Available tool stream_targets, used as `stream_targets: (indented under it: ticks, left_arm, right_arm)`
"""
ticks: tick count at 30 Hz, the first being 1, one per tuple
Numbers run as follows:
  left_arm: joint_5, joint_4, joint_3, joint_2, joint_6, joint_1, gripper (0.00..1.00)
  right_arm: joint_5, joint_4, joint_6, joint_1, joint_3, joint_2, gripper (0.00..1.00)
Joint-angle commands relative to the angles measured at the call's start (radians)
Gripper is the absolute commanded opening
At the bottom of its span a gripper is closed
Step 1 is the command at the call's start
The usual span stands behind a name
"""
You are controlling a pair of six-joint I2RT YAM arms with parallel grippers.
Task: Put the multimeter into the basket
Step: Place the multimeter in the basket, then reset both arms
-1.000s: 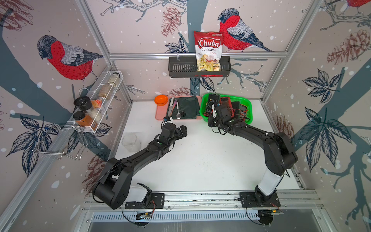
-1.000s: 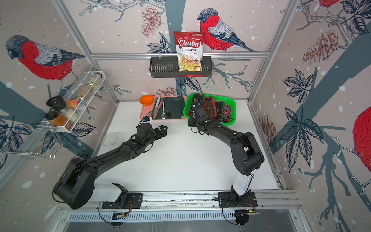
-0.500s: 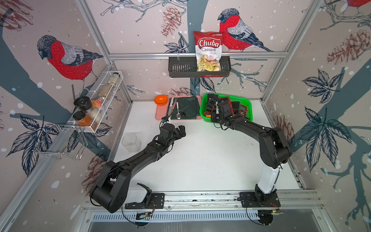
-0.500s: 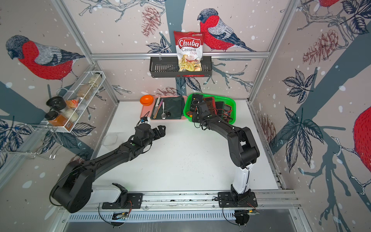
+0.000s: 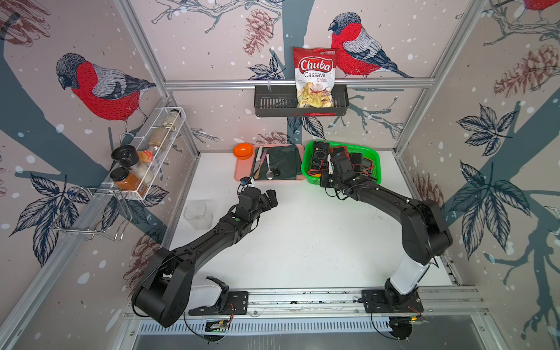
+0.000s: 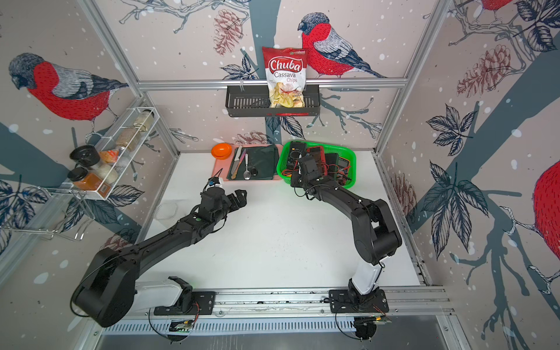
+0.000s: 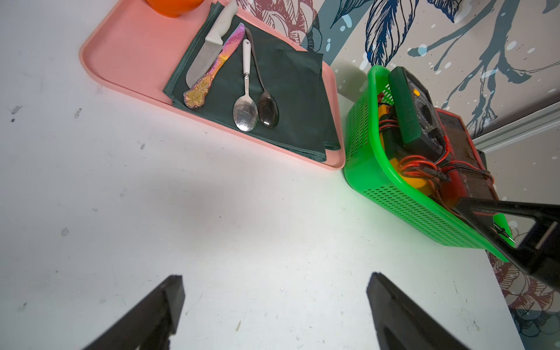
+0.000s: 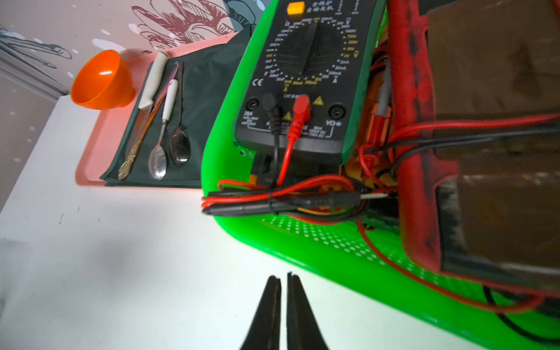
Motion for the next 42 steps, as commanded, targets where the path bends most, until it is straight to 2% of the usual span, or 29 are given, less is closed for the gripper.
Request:
stream_targets:
  ticks: [1, 7, 13, 17, 21, 25, 28, 36, 42]
  left_arm:
    - [-0.034, -0.003, -0.011, -0.031, 0.001, 0.010, 0.98]
    - [-0.118, -0.039, -0.040, -0.118, 0.016, 0.026, 0.98]
    - [-0.287, -0.051, -0.102, -0.254, 0.119, 0.057, 0.98]
    - [-0.420, 0.029, -0.184, -0.355, 0.255, 0.063, 0.98]
    - [-0.507, 0.203, -0.306, -0.439, 0.413, 0.074, 0.98]
    - [-0.519, 0.390, -0.406, -0.466, 0.546, 0.109, 0.98]
    - [-0.475, 0.483, -0.447, -0.442, 0.593, 0.170, 0.98]
    - [-0.251, 0.702, -0.501, -0.281, 0.679, 0.348, 0.98]
    - [-0.101, 0.851, -0.492, -0.123, 0.704, 0.407, 0.98]
  right_arm:
    - [-0.007, 0.006, 0.000, 0.011, -0.054, -0.069, 0.15]
    - [0.006, 0.018, 0.028, -0.007, -0.196, -0.259, 0.19]
    - [0.033, 0.082, 0.087, -0.155, -0.404, -0.536, 0.38]
    - [0.104, 0.160, 0.094, -0.254, -0.571, -0.705, 0.61]
    - [0.180, 0.261, 0.089, -0.354, -0.742, -0.855, 1.00]
    - [0.215, 0.336, 0.082, -0.464, -0.843, -0.907, 1.00]
    - [0.256, 0.415, 0.053, -0.504, -0.889, -0.893, 1.00]
    - [0.363, 0.800, -0.099, -0.511, -1.034, -0.814, 1.00]
    - [0.327, 0.982, -0.159, -0.510, -1.066, -0.654, 1.00]
